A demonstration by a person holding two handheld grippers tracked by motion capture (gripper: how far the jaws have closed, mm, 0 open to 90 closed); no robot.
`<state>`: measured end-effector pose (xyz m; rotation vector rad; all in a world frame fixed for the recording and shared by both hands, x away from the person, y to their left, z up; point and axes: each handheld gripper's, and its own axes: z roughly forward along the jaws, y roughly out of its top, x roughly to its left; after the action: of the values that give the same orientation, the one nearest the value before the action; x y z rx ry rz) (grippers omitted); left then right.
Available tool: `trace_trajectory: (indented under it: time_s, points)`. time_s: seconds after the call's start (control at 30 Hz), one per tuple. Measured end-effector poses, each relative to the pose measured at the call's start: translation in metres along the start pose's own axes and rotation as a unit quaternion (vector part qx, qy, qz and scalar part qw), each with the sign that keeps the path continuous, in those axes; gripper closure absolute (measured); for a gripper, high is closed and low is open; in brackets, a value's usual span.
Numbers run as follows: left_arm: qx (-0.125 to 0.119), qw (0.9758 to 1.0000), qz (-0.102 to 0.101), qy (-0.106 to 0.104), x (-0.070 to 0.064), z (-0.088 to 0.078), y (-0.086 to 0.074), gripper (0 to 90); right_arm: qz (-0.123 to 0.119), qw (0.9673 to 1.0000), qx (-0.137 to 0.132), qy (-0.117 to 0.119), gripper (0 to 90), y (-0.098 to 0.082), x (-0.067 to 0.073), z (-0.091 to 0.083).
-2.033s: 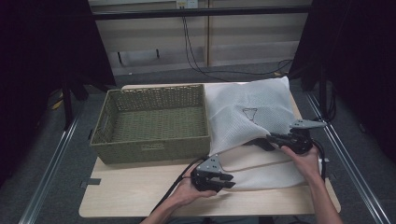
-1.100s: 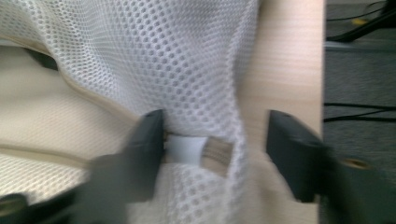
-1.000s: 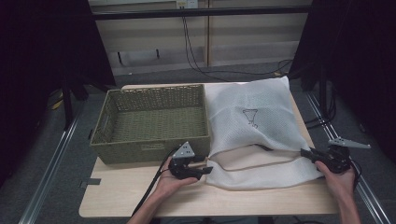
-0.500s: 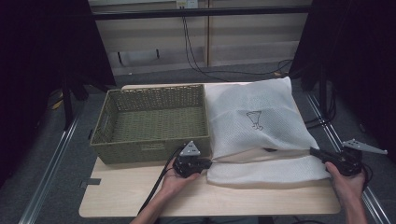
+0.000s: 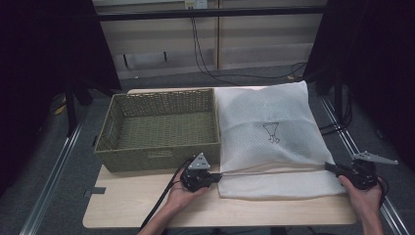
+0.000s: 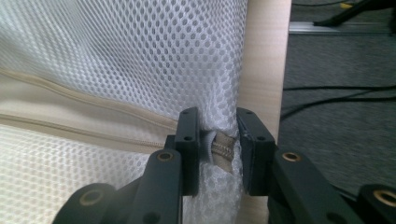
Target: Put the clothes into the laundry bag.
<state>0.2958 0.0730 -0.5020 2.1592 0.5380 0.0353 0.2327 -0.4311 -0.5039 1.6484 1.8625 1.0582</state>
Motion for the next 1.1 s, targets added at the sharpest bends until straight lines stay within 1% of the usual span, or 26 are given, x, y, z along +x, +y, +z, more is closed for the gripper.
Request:
trace_trajectory:
  time_s: [0.03,0.07,0.1,0.17,0.2,0.27,0.3,0.33,0.43,0.47,0.5,0.53,0.57,0.6,0.67,0.73,0.8,0.83,0.87,0.9,0.93,0.97,1.03,1.07,1.1]
  points:
    - [0.001,1.0000,0.001,0.001,-0.001,0.000,0.001,88.4,-0.011,0.9998,0.010,-0.010,72.7,0.000,0.001,0.003]
    - [0.002,1.0000,0.006,0.001,-0.003,0.000,0.002,88.4,-0.013,0.9998,0.013,-0.011,72.3,0.001,0.002,0.005]
    - [-0.001,1.0000,0.004,-0.001,-0.004,-0.001,0.001,88.4,-0.014,0.9997,0.012,-0.015,71.9,0.001,0.002,0.005]
    - [0.000,1.0000,0.008,0.001,-0.004,-0.005,-0.001,88.3,-0.013,0.9998,0.006,-0.010,69.6,0.000,0.003,0.005]
    - [-0.003,1.0000,0.003,0.002,-0.002,-0.006,-0.003,88.3,-0.015,0.9998,0.005,-0.007,68.5,0.000,0.004,0.004]
    - [-0.016,0.9998,-0.009,-0.009,0.001,-0.007,-0.007,88.0,-0.018,0.9998,-0.001,-0.001,66.4,-0.001,0.006,0.003]
    - [-0.020,0.9997,-0.008,-0.011,0.002,-0.008,-0.008,87.9,-0.019,0.9998,-0.004,0.001,64.2,-0.001,0.007,0.002]
    - [-0.024,0.9996,-0.011,-0.012,0.002,-0.008,-0.009,87.2,-0.019,0.9998,-0.009,0.001,61.1,-0.001,0.008,0.001]
    - [-0.040,0.9991,-0.005,-0.011,0.002,-0.012,-0.008,83.0,-0.016,0.9993,-0.033,0.007,50.8,0.003,0.012,-0.006]
    - [-0.049,0.9987,-0.002,-0.009,0.001,-0.015,-0.008,80.3,-0.019,0.9989,-0.041,0.009,46.5,0.005,0.014,-0.009]
    - [-0.052,0.9986,0.002,-0.002,0.001,-0.019,-0.007,76.9,-0.022,0.9985,-0.049,0.012,43.0,0.007,0.017,-0.012]
    - [-0.057,0.9984,0.001,-0.003,0.002,-0.023,-0.007,73.6,-0.020,0.9981,-0.056,0.017,39.4,0.009,0.020,-0.015]
    - [-0.062,0.9981,0.002,0.002,0.002,-0.027,-0.008,71.5,-0.024,0.9975,-0.064,0.019,37.6,0.011,0.023,-0.018]
    - [-0.062,0.9980,0.003,0.013,0.003,-0.032,-0.008,67.7,-0.023,0.9970,-0.069,0.025,35.6,0.013,0.027,-0.020]
    - [-0.070,0.9971,0.004,0.029,0.005,-0.042,-0.011,58.7,-0.031,0.9957,-0.081,0.031,31.7,0.016,0.034,-0.023]
    - [-0.077,0.9962,-0.004,0.040,0.009,-0.053,-0.015,51.4,-0.045,0.9948,-0.088,0.026,31.2,0.019,0.043,-0.028]
    - [-0.086,0.9949,-0.012,0.051,0.012,-0.062,-0.020,42.1,-0.049,0.9929,-0.103,0.035,29.6,0.022,0.051,-0.035]
    - [-0.089,0.9944,-0.011,0.057,0.014,-0.067,-0.023,40.1,-0.049,0.9920,-0.109,0.040,28.6,0.023,0.055,-0.039]
    - [-0.096,0.9932,-0.010,0.065,0.015,-0.072,-0.026,39.0,-0.050,0.9907,-0.116,0.049,28.0,0.024,0.058,-0.042]
    - [-0.100,0.9921,-0.010,0.075,0.016,-0.077,-0.030,35.3,-0.049,0.9904,-0.117,0.056,27.0,0.025,0.062,-0.044]
    - [-0.105,0.9911,-0.014,0.082,0.017,-0.081,-0.033,31.1,-0.052,0.9898,-0.120,0.057,26.0,0.024,0.065,-0.046]
    - [-0.104,0.9905,-0.013,0.089,0.018,-0.086,-0.037,28.0,-0.056,0.9891,-0.122,0.061,26.2,0.024,0.068,-0.047]
    - [-0.107,0.9888,-0.018,0.102,0.019,-0.095,-0.044,26.2,-0.058,0.9887,-0.122,0.065,24.0,0.022,0.075,-0.047]
    - [-0.108,0.9885,-0.022,0.103,0.019,-0.099,-0.047,24.3,-0.055,0.9882,-0.125,0.069,23.1,0.022,0.079,-0.046]
    - [-0.109,0.9878,-0.022,0.110,0.020,-0.103,-0.049,23.1,-0.054,0.9878,-0.124,0.077,23.2,0.021,0.083,-0.044]
